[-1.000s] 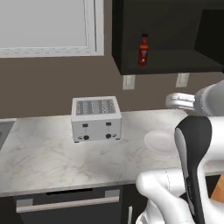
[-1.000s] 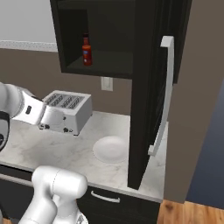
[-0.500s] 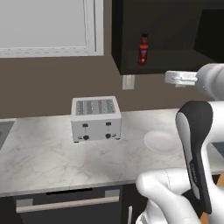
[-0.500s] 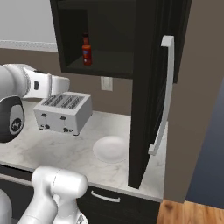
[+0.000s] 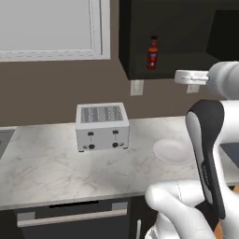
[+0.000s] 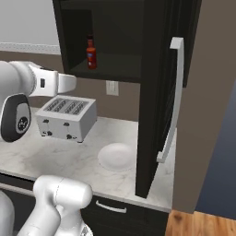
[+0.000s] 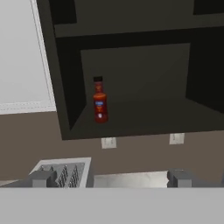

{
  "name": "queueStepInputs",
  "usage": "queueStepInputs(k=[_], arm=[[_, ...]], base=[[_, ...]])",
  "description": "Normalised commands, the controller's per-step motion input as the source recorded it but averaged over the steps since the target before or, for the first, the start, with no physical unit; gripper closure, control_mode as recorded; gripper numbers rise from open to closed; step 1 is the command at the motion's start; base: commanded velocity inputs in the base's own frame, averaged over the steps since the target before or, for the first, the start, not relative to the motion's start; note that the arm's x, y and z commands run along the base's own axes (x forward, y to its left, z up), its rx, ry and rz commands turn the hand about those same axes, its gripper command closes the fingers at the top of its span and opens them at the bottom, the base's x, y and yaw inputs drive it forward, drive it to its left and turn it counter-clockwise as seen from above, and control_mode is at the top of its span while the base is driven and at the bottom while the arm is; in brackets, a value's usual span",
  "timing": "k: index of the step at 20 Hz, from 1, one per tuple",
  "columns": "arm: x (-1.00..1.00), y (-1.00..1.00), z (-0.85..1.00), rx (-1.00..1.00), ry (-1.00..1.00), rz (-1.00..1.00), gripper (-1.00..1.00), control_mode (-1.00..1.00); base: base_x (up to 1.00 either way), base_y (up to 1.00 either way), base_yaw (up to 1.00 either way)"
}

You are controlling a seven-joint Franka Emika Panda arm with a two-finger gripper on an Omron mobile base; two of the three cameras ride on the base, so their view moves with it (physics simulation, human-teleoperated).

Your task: Move the hot dog bun to the plate on the dining table and place the condiment next to that plate. Then navigate to the fridge and take the sausage and place it on the plate as well.

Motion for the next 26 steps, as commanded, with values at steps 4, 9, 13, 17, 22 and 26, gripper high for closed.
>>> queueStepInputs(k=[4, 9, 13, 17, 22, 26], arm=[[0.13, -0.05, 0.01, 0.00, 0.00, 0.00, -1.00, -1.00], [0.26, -0.04, 0.11, 0.00, -0.02, 0.05, -1.00, -1.00], [0.48, 0.00, 0.23, -0.02, -0.03, 0.09, -1.00, -1.00], [0.69, 0.00, 0.26, -0.03, -0.01, 0.17, -1.00, -1.00], [0.57, 0.00, 0.18, 0.00, -0.01, 0.21, -1.00, -1.00], [0.33, -0.09, 0.04, 0.00, -0.04, 0.13, -1.00, -1.00]], base=[[0.00, 0.00, 0.00], [0.00, 0.00, 0.00], [0.00, 0.00, 0.00], [0.00, 0.00, 0.00], [0.00, 0.00, 0.00], [0.00, 0.00, 0.00]])
